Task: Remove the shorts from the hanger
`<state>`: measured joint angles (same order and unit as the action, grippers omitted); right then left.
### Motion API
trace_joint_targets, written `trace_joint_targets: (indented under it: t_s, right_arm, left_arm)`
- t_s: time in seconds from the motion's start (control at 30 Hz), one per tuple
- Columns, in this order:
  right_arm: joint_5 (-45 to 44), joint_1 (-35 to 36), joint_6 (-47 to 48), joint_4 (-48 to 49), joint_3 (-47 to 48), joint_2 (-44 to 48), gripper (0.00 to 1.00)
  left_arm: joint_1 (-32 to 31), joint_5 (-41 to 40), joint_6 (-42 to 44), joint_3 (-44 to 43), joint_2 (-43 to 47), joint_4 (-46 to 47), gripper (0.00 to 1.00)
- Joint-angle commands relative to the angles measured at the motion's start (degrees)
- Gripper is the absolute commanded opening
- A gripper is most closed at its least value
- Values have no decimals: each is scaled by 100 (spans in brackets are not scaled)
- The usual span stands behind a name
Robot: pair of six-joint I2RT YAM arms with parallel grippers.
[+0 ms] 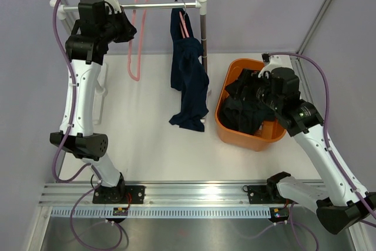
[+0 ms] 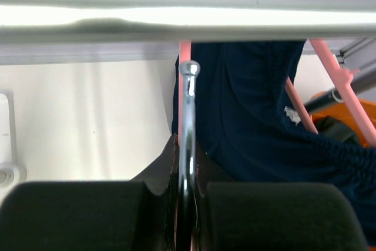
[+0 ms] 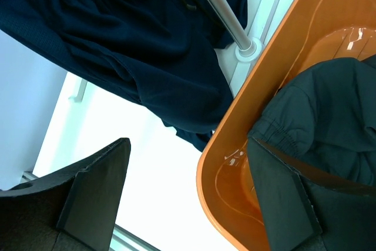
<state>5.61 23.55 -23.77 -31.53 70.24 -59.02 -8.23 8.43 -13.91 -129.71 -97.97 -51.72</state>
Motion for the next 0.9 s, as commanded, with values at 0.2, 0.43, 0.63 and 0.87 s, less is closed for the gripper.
trace_joint_targets:
  t_s: [0.2, 0.43, 0.63, 0.87]
  right_arm:
    - [142, 88, 215, 130, 148, -101, 88]
    - [160, 88, 224, 165, 78, -109, 88]
    - [195, 88, 206, 235, 34, -162, 88]
    - [213, 97, 180, 296, -27, -188, 88]
  left_arm:
    - [6, -271, -340, -441, -529, 865, 0]
    - [-56, -438, -244, -669, -749, 1164, 0]
    - [-65, -473, -130, -802, -934, 1015, 0]
    - [-73, -491, -15, -169, -750, 1033, 0]
